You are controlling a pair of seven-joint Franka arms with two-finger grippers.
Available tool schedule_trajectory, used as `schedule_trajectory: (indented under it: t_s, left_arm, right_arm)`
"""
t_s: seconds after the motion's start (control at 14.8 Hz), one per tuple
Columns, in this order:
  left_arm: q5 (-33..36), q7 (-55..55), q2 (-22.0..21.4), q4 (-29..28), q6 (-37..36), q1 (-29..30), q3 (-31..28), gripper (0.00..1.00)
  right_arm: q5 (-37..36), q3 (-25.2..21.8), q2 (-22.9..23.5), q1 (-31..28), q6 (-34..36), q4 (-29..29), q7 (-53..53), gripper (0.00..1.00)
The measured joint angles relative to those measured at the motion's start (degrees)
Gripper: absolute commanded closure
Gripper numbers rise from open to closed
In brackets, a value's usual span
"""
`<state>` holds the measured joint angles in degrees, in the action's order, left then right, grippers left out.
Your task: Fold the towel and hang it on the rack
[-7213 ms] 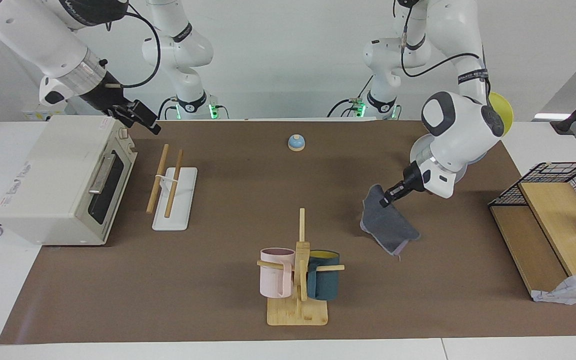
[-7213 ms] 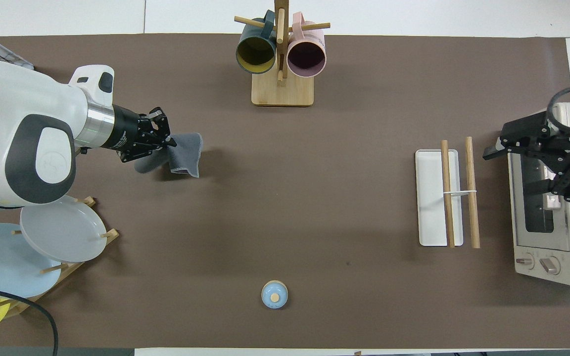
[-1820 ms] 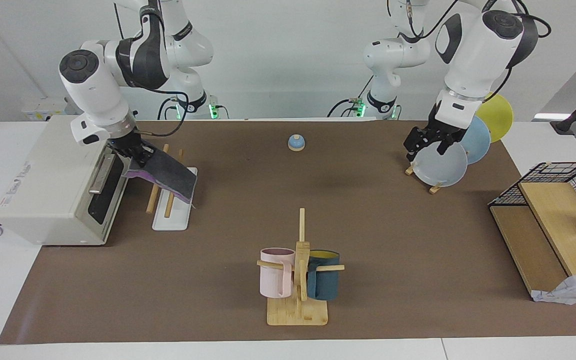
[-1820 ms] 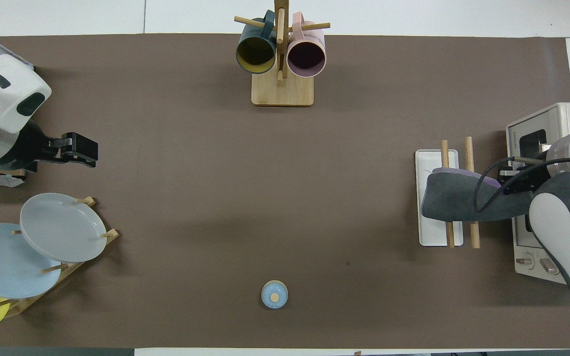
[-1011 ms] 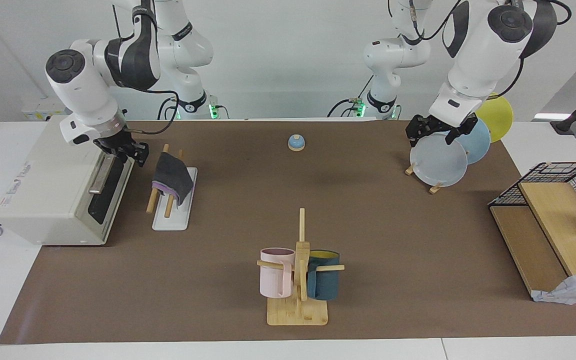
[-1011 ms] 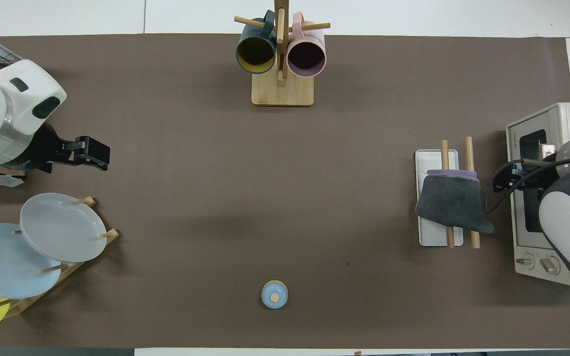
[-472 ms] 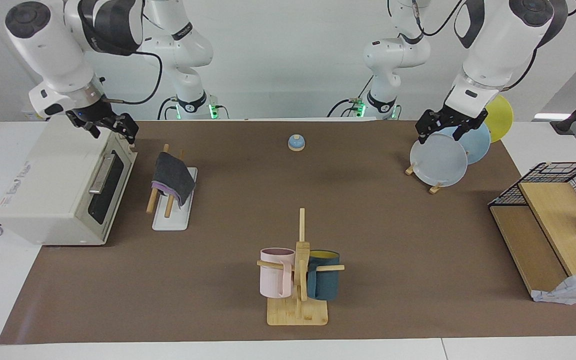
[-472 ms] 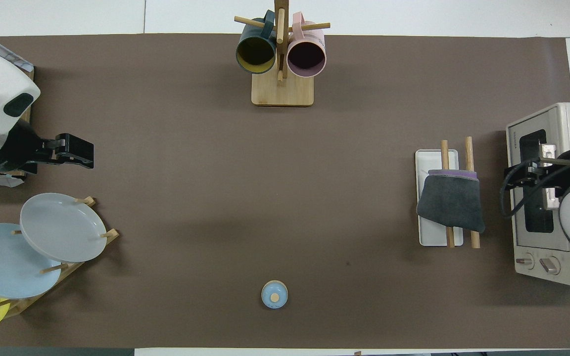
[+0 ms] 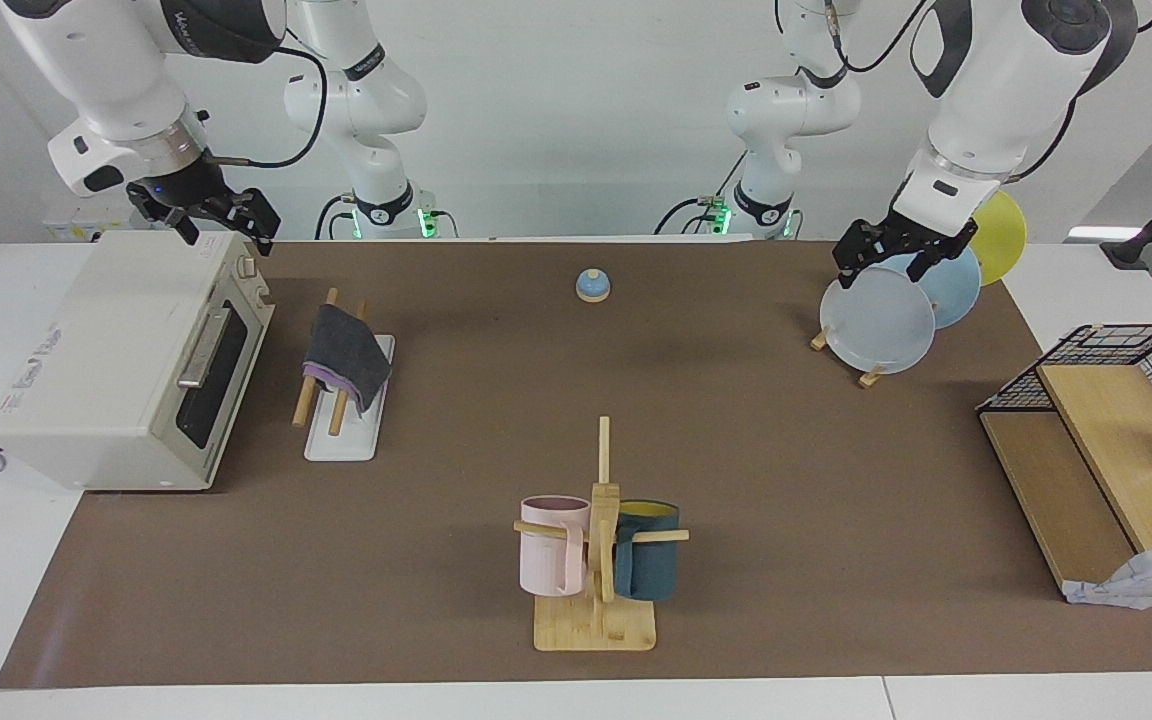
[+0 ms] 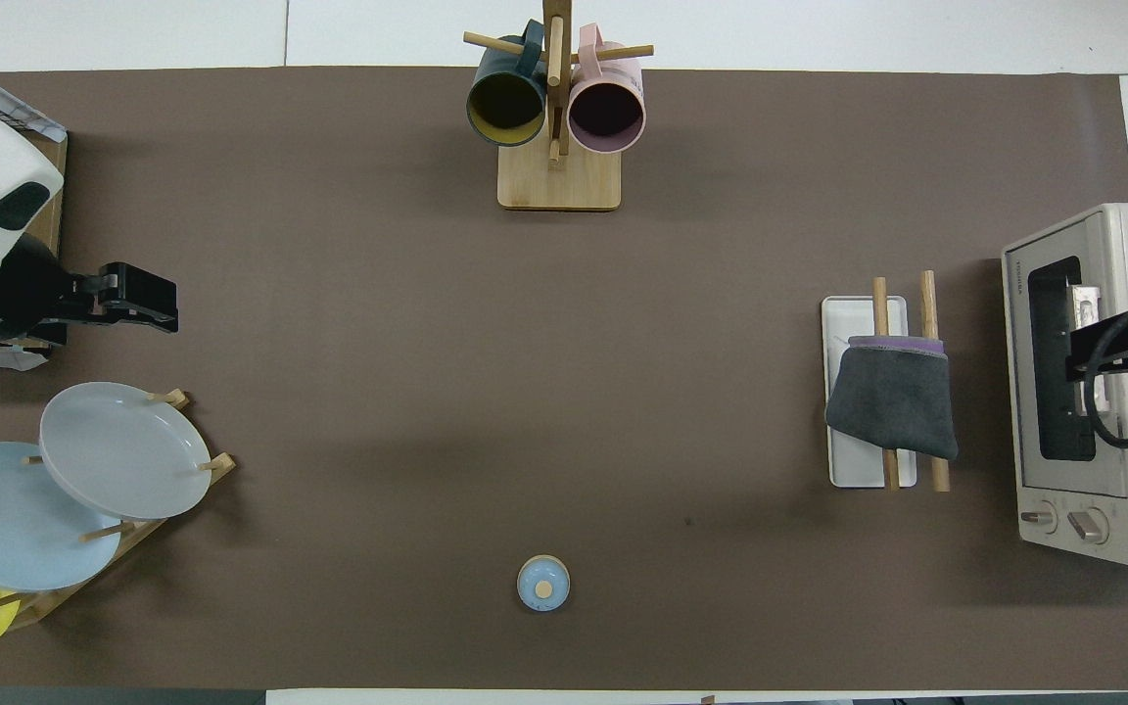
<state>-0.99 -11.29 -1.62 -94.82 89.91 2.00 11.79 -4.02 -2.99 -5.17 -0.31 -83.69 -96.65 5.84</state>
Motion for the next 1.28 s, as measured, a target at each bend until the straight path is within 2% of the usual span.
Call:
schedule_trajectory:
  t_s: [0.47, 1.28]
  left_arm:
    - [0.00, 0.00, -0.10, 0.00, 0.07, 0.03, -0.01, 0.00]
    - [0.00, -0.01, -0.18, 0.00, 0.07, 0.41, -0.06, 0.00]
  right_arm:
    - [0.00, 0.08, 4.90, 1.14, 0.84, 5.38, -0.05, 0.00]
    - [0.00, -0.04, 5.05, 1.61, 1.43, 7.75, -0.05, 0.00]
